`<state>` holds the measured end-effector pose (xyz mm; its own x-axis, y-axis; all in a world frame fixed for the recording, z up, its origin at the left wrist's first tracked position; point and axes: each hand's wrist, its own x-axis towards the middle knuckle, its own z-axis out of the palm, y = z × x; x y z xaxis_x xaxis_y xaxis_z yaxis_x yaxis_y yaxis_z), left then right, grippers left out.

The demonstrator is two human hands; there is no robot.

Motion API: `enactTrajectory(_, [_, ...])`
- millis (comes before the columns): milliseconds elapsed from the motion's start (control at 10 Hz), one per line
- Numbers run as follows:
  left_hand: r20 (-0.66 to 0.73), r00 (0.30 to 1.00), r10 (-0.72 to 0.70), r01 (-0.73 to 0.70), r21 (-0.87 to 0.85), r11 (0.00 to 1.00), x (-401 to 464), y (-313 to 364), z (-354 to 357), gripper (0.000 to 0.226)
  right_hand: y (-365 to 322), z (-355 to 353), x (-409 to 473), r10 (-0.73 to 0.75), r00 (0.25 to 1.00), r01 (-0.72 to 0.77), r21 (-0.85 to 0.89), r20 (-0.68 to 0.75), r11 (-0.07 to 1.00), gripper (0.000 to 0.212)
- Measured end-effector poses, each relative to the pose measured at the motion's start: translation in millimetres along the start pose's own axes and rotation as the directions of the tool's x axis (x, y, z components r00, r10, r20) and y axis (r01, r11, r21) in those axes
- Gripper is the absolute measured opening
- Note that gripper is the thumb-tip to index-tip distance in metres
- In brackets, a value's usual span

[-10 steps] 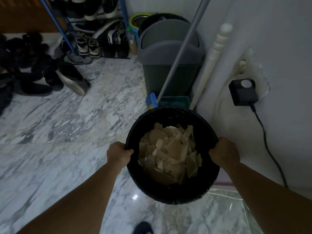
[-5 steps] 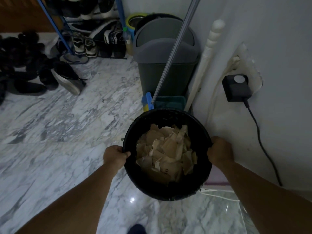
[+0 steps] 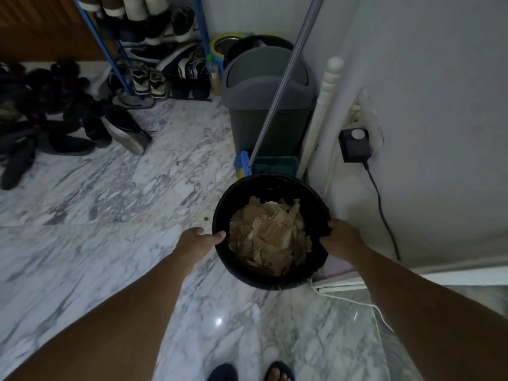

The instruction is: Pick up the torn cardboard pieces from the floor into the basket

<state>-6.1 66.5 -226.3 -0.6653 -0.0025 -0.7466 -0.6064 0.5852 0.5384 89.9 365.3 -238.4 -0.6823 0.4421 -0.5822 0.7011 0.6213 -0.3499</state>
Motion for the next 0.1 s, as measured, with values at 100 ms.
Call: enactTrajectory(100, [-0.01,1.0,-0.007,0.007,0.019,1.0,-33.7,-0.9,-10.4,0.077,-6.4,-9.7,-34.3,-0.011,1.0,0.012,-0.027,0.029,1.0,0.034])
